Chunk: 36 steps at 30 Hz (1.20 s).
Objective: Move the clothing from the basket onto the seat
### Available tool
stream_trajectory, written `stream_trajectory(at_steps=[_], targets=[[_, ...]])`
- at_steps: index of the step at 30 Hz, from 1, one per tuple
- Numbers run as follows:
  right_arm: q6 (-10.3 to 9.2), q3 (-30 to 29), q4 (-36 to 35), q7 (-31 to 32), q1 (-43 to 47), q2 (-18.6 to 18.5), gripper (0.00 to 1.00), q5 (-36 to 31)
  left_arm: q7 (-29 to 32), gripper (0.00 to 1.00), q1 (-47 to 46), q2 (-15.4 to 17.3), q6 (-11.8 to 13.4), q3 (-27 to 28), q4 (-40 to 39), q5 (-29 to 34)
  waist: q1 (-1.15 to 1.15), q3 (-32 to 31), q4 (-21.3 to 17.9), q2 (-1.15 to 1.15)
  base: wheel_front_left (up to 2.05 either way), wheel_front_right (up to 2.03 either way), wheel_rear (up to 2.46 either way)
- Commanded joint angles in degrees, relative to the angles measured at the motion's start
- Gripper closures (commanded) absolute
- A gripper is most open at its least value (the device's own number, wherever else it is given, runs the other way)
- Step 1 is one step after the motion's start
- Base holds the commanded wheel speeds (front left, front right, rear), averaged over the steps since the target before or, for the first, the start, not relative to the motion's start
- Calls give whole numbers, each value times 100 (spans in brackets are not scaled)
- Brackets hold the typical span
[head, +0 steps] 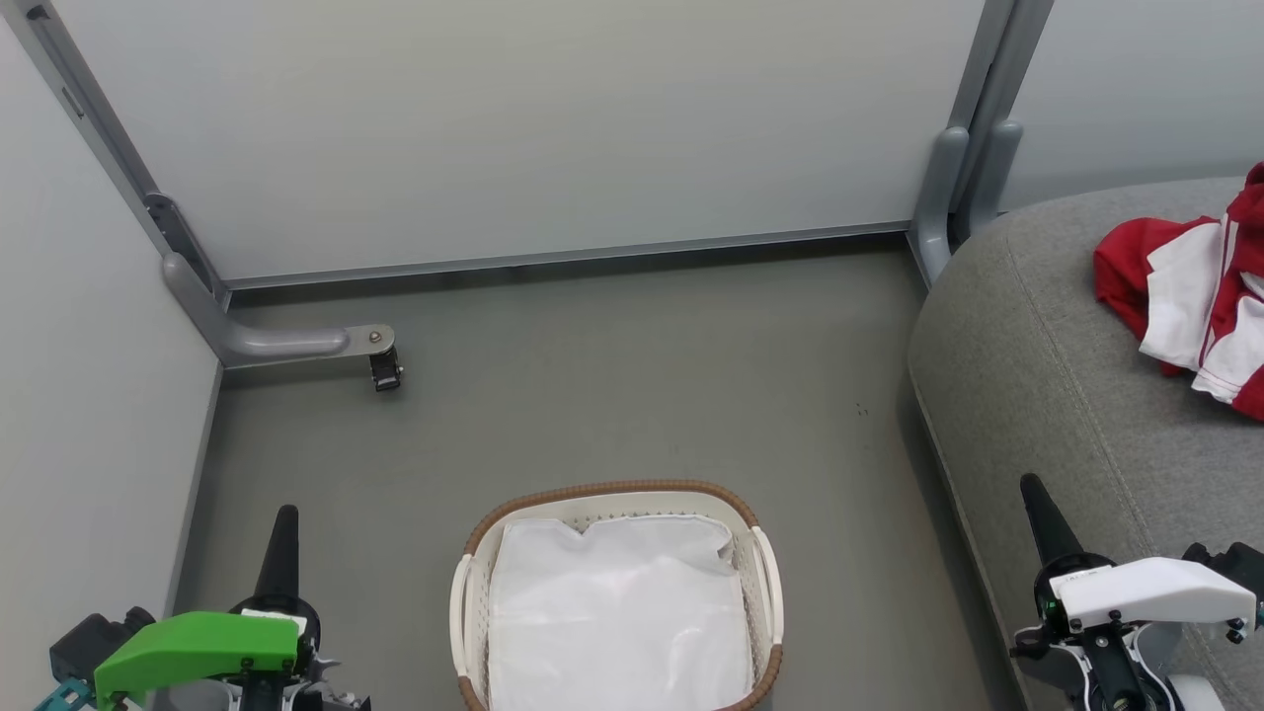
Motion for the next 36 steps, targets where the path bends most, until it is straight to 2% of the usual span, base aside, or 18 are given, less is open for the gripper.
stream_trajectory(at_steps=[1,36], targets=[[-3,-28,-61,43,-111,-34,100,144,39,100,-140,9,-27,34,-52,-117,0,1,0,0,0,0,0],[-5,-176,-127,463,-213,-46,100,1722,445,100,-346,-21,-150,314,-112,-1536,0,29,0,0,0,0,0]])
